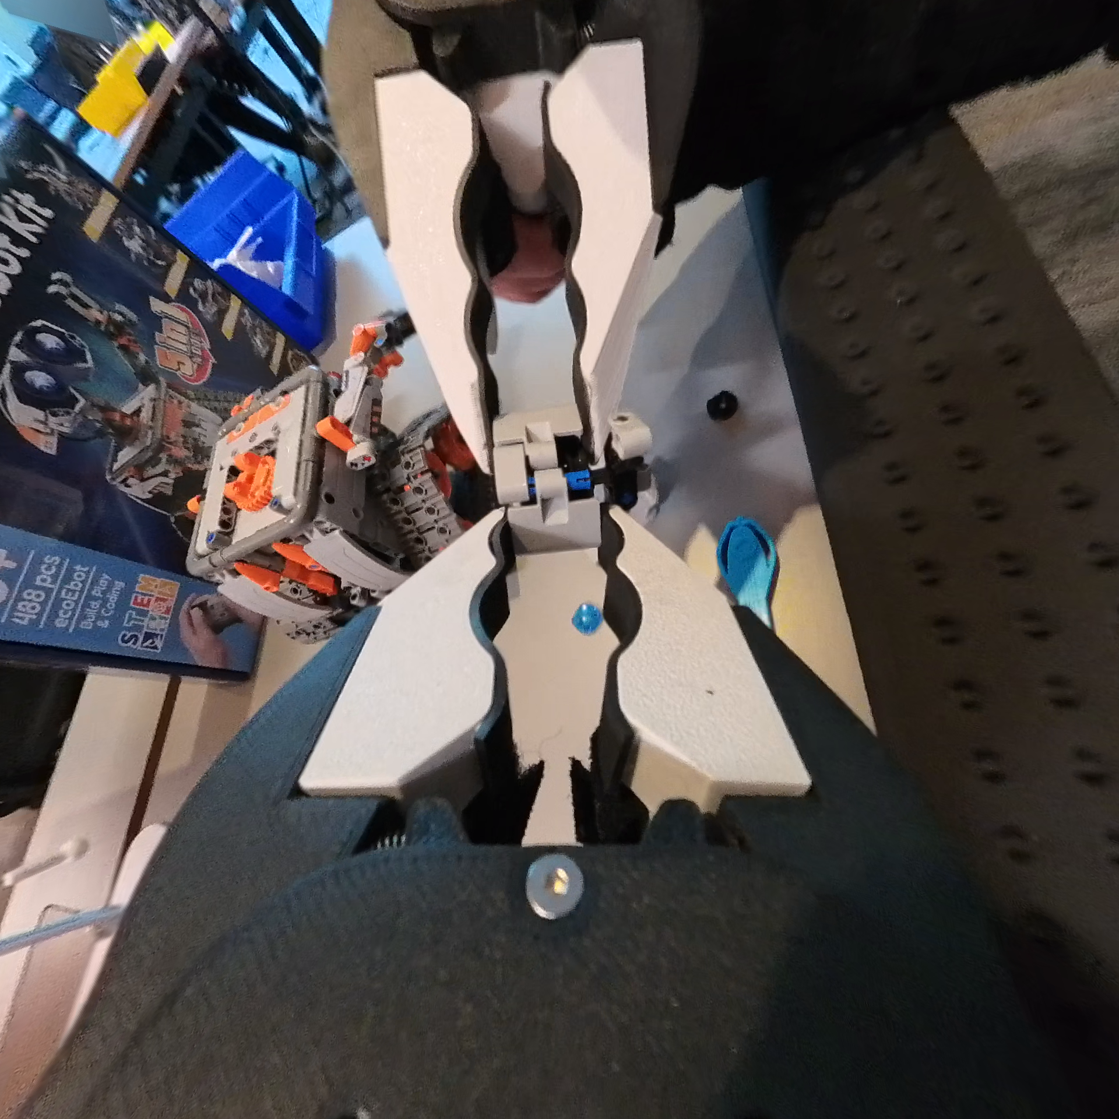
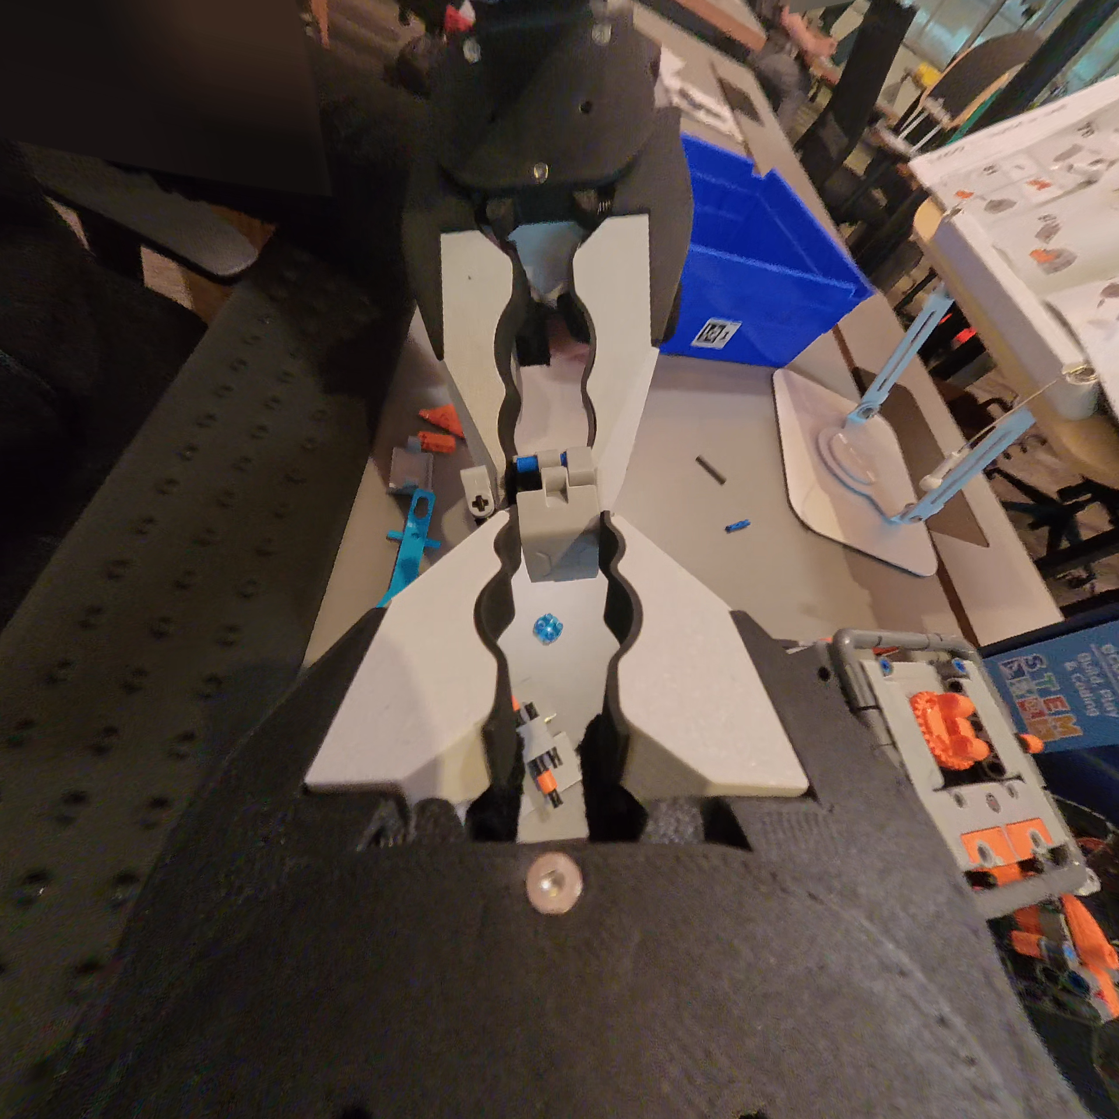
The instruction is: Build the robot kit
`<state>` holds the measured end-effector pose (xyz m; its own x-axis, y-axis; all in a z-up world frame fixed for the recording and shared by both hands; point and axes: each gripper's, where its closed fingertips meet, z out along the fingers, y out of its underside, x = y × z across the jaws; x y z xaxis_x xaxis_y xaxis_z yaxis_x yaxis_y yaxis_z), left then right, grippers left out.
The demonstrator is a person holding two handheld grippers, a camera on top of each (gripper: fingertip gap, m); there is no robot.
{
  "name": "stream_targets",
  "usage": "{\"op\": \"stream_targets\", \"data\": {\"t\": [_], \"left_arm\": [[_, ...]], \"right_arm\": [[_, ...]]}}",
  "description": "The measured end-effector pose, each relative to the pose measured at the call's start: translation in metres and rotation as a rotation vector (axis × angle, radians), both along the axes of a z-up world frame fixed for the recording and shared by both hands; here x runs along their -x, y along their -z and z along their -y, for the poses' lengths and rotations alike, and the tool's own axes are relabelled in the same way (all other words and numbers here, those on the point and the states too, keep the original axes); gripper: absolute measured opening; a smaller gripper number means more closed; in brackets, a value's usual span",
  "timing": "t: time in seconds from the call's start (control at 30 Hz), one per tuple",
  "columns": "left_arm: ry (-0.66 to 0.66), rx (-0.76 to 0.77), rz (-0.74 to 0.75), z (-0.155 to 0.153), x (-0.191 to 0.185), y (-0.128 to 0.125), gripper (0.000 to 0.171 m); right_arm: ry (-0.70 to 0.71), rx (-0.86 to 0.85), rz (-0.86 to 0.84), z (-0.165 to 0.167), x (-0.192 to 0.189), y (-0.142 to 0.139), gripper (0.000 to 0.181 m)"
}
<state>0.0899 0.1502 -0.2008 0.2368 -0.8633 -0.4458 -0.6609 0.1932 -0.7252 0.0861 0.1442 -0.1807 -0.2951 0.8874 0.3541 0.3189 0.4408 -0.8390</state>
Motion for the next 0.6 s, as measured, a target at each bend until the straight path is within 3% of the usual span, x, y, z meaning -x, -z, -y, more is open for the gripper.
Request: {"op": "stream_targets", "data": {"t": [0.07,0.3,0.6], "left_arm": [[-0.003,-0.026,-0.082,0.0,0.002,0.009,0.025],[-0.002,-0.046,-0.137,-0.001,0.004,0.019,0.025],[-0.128,-0.132,-0.196,-0.021,0.014,0.024,0.025]], "right_arm": [[-0.003,0.01,0.044,0.0,0.0,0.009,0.024],[-0.005,-0.023,0.043,0.005,0.006,0.014,0.023],[0.088,0.064,0.041,-0.011,0.014,0.021,0.023]]}}
